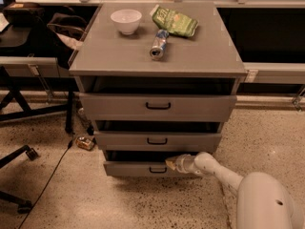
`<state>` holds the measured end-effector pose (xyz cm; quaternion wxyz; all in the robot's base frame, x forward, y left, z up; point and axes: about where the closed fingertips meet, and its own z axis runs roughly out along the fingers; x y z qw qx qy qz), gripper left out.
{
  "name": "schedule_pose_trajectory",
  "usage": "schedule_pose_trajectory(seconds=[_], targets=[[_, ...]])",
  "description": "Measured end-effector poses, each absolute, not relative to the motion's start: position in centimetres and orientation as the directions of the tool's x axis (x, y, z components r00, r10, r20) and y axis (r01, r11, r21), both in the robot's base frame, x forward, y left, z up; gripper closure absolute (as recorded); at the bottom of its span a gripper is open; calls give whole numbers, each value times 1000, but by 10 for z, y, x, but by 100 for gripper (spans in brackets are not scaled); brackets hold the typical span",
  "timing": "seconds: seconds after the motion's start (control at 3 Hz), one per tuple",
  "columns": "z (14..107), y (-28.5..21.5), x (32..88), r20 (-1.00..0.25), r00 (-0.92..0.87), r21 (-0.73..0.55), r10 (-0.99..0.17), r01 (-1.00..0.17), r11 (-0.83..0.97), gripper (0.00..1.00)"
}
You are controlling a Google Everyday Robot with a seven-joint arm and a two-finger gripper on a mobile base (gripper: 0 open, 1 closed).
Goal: Open bottom drawer
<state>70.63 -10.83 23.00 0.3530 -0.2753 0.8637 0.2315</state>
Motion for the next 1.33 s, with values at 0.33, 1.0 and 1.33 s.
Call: schedule_pose_trajectory(seconds=[0.33, 1.0, 1.33], targets=[[230, -108, 706, -737, -599, 206, -312, -639, 741, 100], [230, -108, 706, -737, -599, 206, -312, -639, 741, 81], [238, -103, 705, -745, -579, 197, -331, -665, 720, 58]])
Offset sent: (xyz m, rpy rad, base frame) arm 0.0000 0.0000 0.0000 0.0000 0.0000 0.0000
